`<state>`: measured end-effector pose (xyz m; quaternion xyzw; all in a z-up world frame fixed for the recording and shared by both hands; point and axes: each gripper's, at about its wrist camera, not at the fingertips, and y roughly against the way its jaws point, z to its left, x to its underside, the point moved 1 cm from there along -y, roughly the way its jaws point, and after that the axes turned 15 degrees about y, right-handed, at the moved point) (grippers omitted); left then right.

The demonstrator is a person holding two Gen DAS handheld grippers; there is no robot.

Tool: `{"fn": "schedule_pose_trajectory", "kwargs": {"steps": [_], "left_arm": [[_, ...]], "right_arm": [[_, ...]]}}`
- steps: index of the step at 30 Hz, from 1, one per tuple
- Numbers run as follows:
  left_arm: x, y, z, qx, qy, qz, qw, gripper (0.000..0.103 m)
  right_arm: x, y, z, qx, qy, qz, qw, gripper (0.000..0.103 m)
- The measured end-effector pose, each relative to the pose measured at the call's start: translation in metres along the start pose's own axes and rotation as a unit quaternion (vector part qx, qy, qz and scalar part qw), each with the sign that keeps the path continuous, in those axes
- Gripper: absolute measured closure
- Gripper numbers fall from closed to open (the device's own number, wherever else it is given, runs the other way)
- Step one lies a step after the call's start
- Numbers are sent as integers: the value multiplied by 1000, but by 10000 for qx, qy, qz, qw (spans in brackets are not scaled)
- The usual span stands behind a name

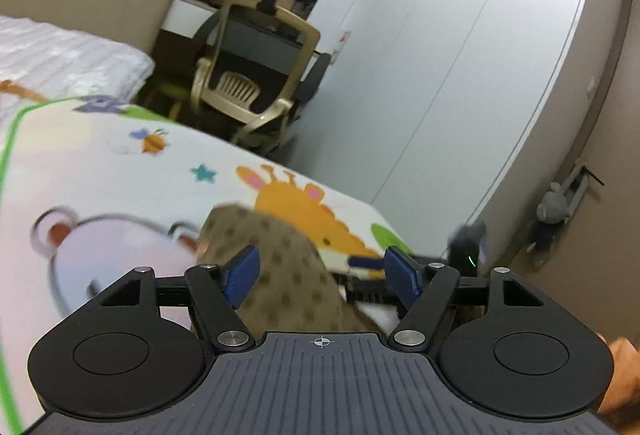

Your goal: Fold clothes

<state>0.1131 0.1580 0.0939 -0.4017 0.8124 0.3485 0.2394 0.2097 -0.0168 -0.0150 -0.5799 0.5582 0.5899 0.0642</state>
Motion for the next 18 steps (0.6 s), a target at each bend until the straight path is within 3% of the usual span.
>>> {"fn": "schedule_pose_trajectory", "kwargs": {"steps": [4,5,8,17,18], "left_arm": [[-12,-64,10,-288,151,408,9986,41],[-13,-81,13,-381,207,562,9975,41],[-12,-105,14,-365,62,711,9968,40],[-11,-117,11,-453,-166,846,9952,38],[-11,-117,12,-449,-159,853,9952,38]], "right_arm": [[-1,21,0,503,234,-85,9984,37],[-2,33,3,225,189,-278,9992,34],[-6,68,10,-608,52,-853,9945,7],[-4,47,69,-1901,422,-515,9795,2],[2,40,72,-1875,430,-339,9807,0]]}}
